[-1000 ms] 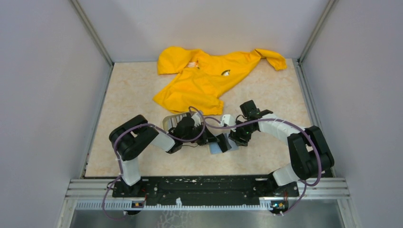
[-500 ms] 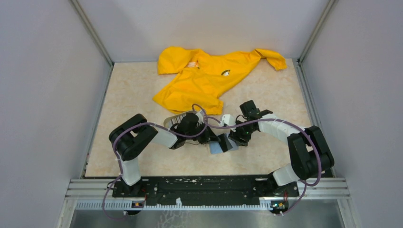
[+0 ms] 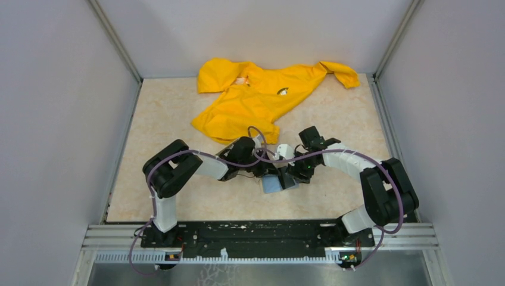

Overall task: Put the credit cards into the card holder
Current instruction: Insert the credit card into the card holder.

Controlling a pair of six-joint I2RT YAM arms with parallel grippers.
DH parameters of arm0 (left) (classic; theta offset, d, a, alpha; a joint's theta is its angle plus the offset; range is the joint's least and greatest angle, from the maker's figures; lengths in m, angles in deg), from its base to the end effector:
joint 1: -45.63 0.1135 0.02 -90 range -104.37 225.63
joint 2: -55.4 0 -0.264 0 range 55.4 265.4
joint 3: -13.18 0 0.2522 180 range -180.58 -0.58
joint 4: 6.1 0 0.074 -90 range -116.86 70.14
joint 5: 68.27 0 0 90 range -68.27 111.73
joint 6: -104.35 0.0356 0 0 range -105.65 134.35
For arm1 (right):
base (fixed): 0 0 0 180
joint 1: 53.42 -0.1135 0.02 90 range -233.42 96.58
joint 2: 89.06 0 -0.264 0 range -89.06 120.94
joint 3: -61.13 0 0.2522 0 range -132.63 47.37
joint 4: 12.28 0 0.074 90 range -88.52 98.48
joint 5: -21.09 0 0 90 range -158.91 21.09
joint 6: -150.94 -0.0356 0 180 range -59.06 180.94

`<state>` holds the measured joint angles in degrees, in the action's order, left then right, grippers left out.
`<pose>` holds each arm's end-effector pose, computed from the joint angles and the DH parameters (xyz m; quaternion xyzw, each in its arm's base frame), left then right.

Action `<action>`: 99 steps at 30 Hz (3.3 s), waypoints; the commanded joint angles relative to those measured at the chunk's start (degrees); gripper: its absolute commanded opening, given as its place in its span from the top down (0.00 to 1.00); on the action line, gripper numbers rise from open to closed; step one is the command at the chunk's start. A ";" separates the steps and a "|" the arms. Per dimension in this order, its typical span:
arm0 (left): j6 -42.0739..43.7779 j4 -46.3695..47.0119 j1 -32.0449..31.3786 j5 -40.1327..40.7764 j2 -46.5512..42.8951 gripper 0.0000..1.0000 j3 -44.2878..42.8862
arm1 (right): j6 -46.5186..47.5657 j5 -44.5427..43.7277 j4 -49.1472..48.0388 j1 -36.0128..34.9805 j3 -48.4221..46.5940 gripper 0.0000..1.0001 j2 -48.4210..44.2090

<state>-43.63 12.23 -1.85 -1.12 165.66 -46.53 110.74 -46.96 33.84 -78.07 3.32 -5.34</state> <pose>0.2345 -0.2762 0.1095 0.0168 0.8634 -0.4819 0.1488 0.2226 0.1168 0.1639 -0.6103 0.7541 0.1502 0.1906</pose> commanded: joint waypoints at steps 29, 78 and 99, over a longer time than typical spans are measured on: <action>4.54 -10.27 0.72 -3.62 5.19 0.69 -2.64 | 7.29 0.53 -29.82 -22.45 14.11 1.00 -15.32; 13.83 -12.78 1.43 1.56 -10.34 0.59 -1.06 | 6.36 12.39 -7.90 -7.75 3.92 0.96 -17.86; 25.19 -5.50 1.65 27.65 -54.55 0.01 27.74 | 5.37 13.70 -3.83 -0.05 1.18 0.74 -14.29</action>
<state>-16.77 4.87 -0.59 15.67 116.41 -25.77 116.23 -33.89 28.35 -79.95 7.97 -22.08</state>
